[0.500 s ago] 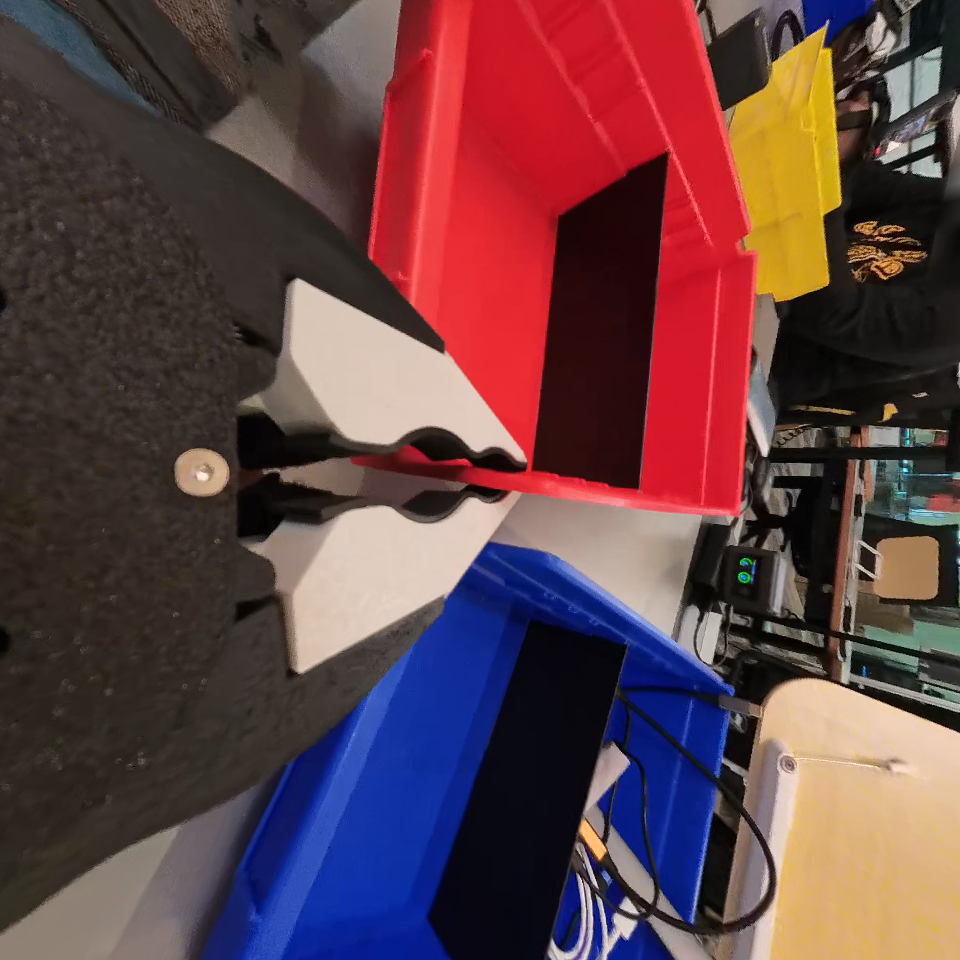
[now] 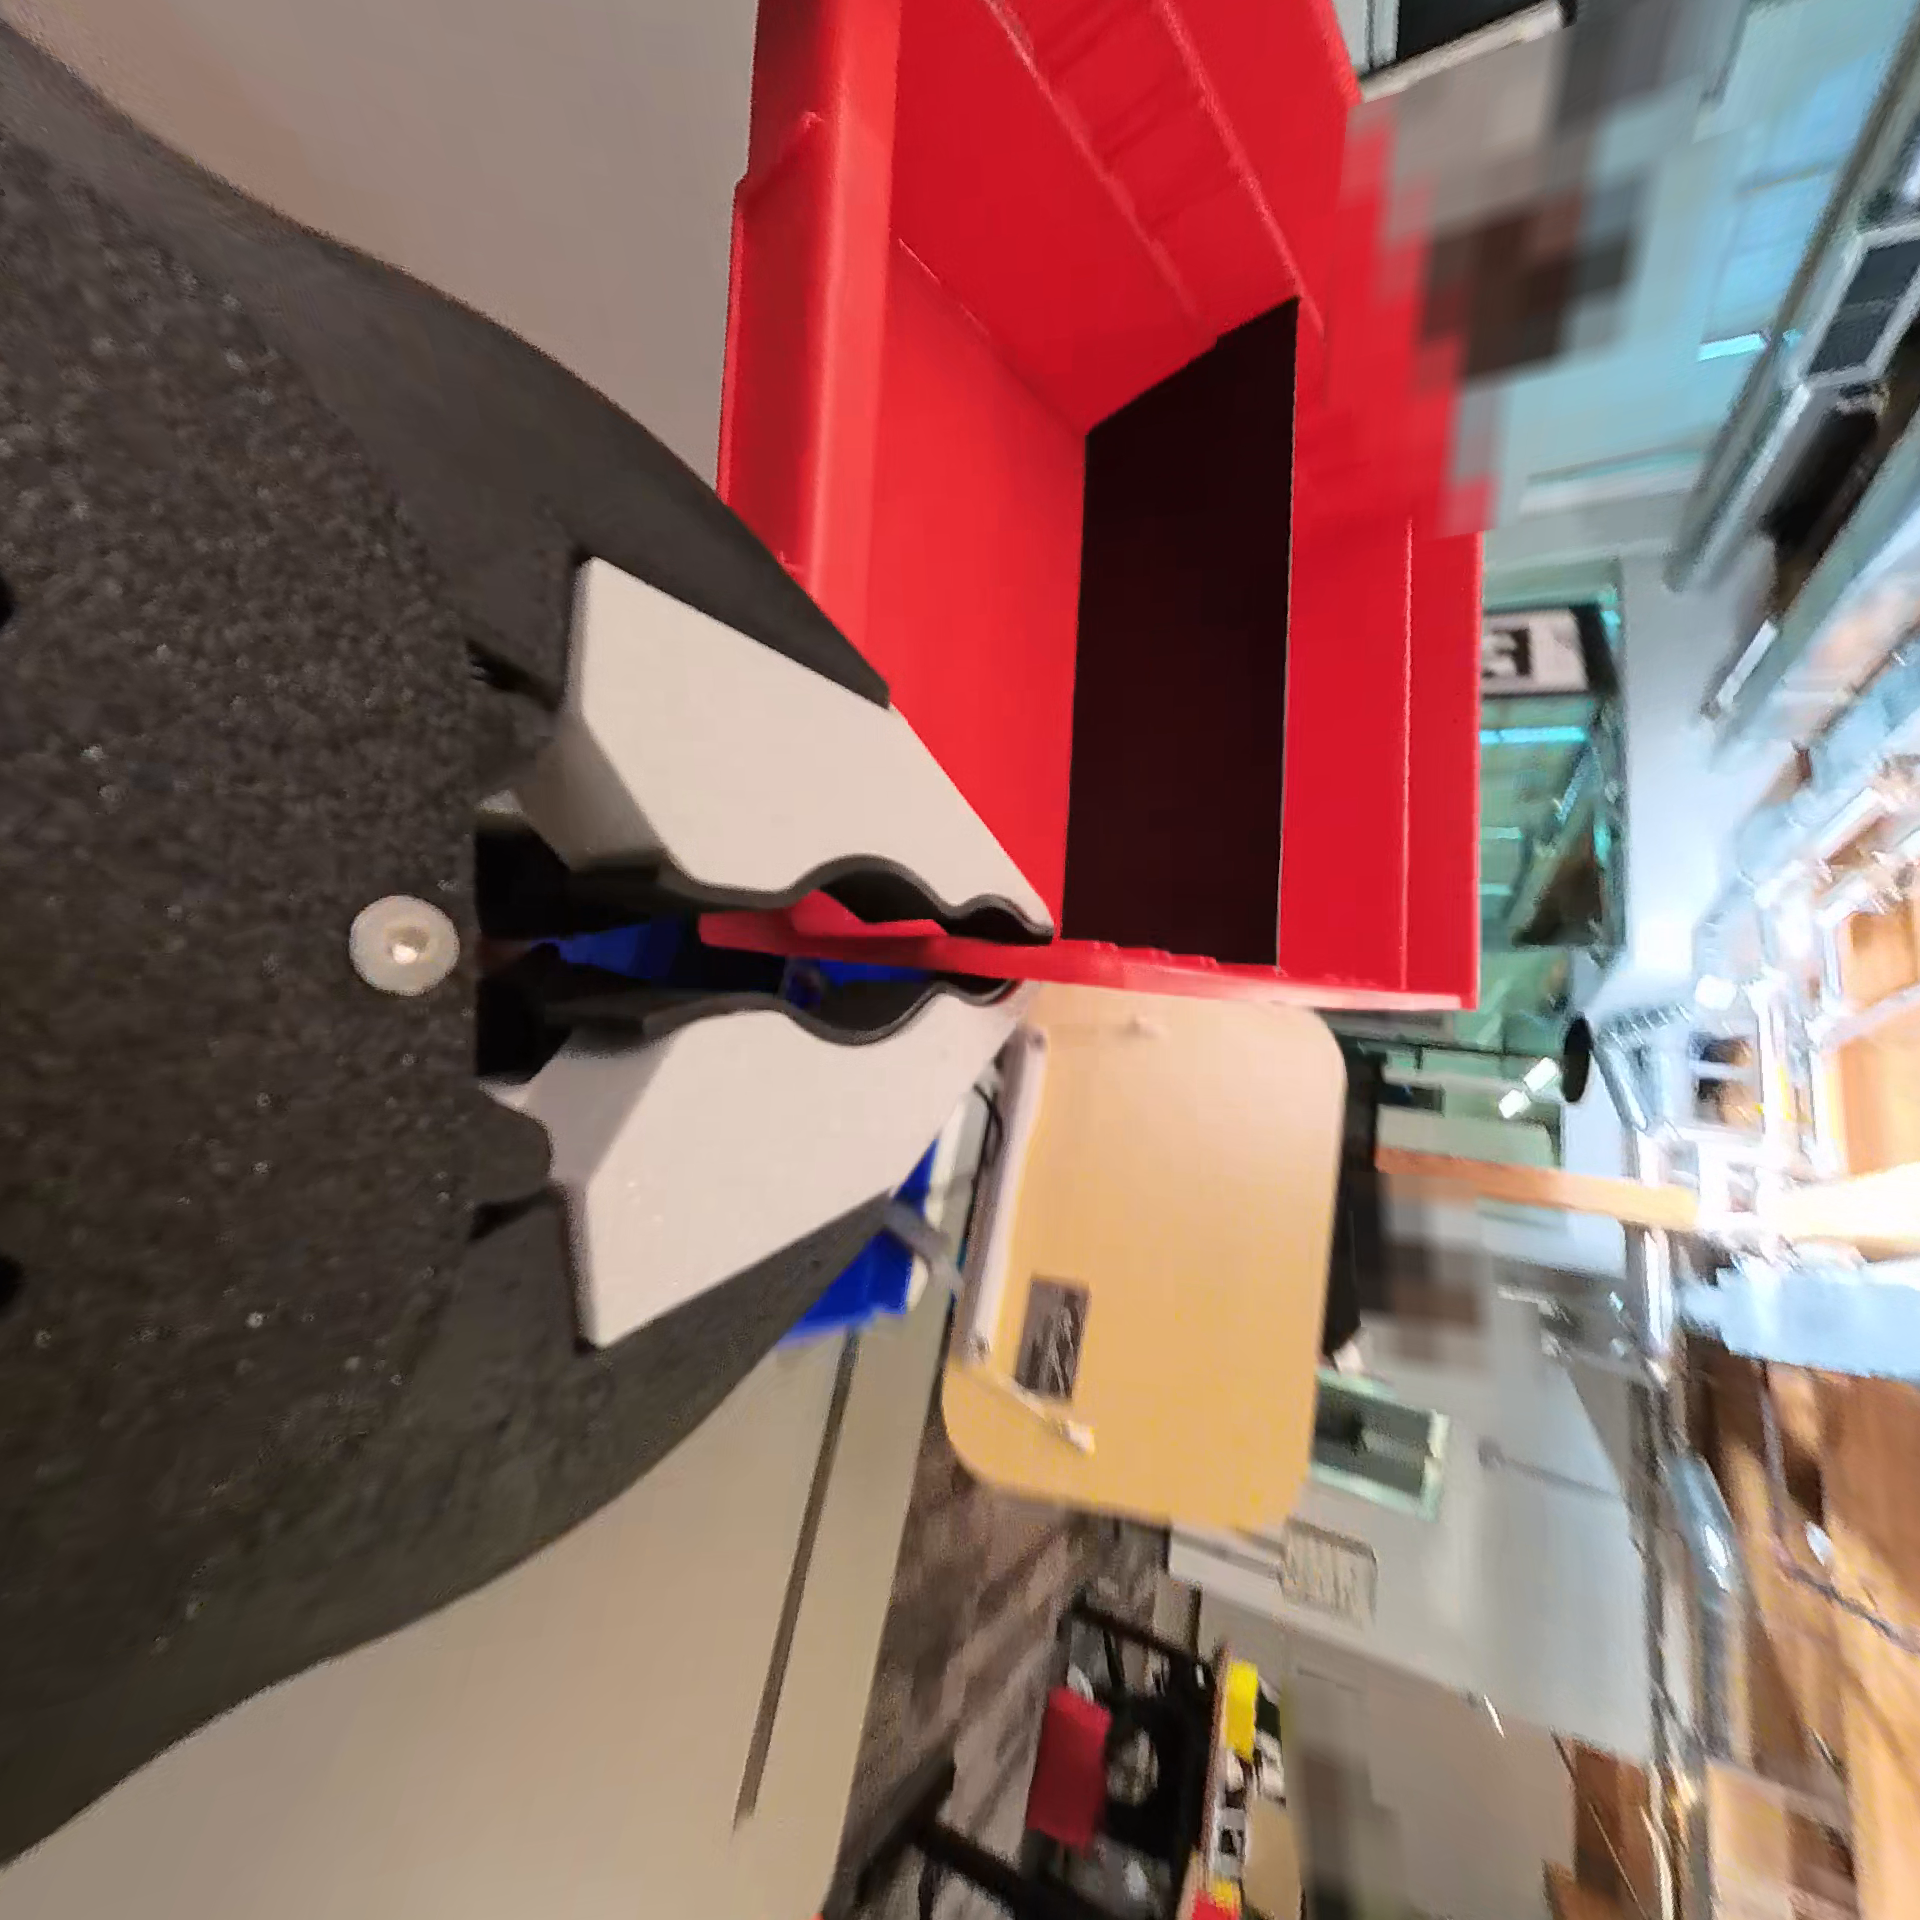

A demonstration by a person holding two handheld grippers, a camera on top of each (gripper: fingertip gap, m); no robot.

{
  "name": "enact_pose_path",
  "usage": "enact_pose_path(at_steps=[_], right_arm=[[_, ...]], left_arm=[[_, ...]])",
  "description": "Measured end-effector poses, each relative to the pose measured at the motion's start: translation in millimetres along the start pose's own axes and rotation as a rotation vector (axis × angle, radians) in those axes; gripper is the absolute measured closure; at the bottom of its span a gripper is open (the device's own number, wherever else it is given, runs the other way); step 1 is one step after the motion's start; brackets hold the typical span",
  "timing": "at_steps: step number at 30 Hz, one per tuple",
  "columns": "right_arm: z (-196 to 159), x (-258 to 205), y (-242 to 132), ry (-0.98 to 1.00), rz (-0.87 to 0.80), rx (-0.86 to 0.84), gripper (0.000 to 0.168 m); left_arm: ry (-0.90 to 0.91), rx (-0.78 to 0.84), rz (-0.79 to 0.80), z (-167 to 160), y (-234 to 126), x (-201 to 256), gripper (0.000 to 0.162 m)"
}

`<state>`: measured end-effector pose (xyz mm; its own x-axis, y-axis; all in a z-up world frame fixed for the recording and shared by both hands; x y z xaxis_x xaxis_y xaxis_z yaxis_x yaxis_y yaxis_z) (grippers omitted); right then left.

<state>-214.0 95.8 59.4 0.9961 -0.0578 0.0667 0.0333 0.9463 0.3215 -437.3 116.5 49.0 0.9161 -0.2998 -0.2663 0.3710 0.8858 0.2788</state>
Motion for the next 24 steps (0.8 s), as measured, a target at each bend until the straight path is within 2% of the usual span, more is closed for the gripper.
enact_pose_path(at_steps=[4, 7, 10, 14, 17, 19, 24], right_arm=[[16.3, 75.4, -10.7, -0.026, -0.164, 0.042, 0.166], [17.0, 147.0, -24.1, -0.039, -0.294, 0.05, 0.166], [3.3, 221.2, -41.6, -0.069, -0.42, 0.034, 0.166], [-37.0, 310.2, -67.3, -0.051, -0.467, -0.093, 0.167], [-82.5, 351.0, -86.3, -0.057, -0.451, -0.229, 0.167], [-106.4, 364.5, -91.7, -0.059, -0.406, -0.311, 0.166], [-132.9, 376.0, -100.5, 0.04, -0.402, -0.543, 0.167]], left_arm=[[-0.018, 0.086, -0.135, 37.9, 53.2, 59.7, 0.157], [-0.052, 0.111, -0.218, 56.3, 89.8, 130.2, 0.156], [-0.096, 0.115, -0.268, 59.9, 117.6, 213.4, 0.158], [-0.151, 0.004, -0.34, 32.2, 132.6, 316.3, 0.158], [-0.134, -0.096, -0.398, -1.3, 132.5, 367.7, 0.158], [-0.152, -0.163, -0.408, -22.5, 129.7, 385.0, 0.157], [-0.247, -0.287, -0.426, -58.7, 115.3, 402.9, 0.156]])
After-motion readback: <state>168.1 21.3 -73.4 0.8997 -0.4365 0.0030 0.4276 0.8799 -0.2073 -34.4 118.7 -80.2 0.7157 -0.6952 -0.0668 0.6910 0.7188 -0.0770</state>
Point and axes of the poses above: each gripper's, where its closed fingertips meet, y out along the fingers, z out of its top, x = y × z across the jaws, the point moved 10 cm from there along -y, back along the fingers, and after that the axes turned 11 degrees about x, right-handed, at the moved point
